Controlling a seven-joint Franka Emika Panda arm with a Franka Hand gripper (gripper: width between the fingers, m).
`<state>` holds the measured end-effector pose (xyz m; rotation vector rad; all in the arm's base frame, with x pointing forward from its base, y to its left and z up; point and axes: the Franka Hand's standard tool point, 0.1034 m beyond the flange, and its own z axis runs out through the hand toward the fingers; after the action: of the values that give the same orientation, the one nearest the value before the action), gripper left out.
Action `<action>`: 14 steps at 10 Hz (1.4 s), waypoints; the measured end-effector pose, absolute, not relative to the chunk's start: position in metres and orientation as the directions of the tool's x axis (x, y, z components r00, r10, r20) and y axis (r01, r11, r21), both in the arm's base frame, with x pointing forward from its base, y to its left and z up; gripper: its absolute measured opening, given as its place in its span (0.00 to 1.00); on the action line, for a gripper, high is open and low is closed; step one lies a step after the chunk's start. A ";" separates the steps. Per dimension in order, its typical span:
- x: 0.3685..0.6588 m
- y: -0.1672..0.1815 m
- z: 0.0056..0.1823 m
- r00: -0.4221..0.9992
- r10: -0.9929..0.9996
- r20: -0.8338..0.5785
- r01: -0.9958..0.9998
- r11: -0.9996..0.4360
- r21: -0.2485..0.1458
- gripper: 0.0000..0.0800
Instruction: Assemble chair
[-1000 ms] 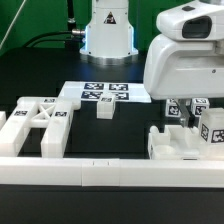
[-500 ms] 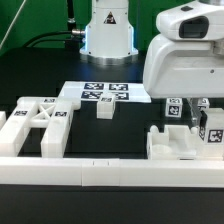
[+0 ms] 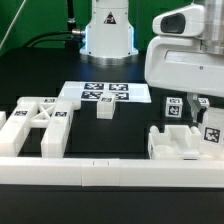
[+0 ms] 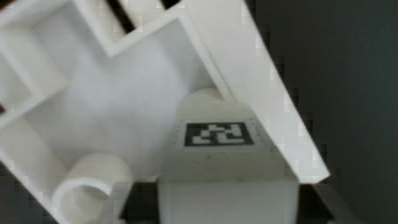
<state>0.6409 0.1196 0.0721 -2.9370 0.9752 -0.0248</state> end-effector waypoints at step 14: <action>0.643 0.119 0.078 0.957 -0.290 0.008 -0.290 -0.957 -0.008 0.81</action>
Offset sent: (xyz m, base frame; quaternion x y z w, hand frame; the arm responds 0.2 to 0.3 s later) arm -0.0044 0.0026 -0.0039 -0.0157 0.0123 0.2185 0.9756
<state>0.6435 0.1189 0.0776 -3.1009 0.4602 -0.0140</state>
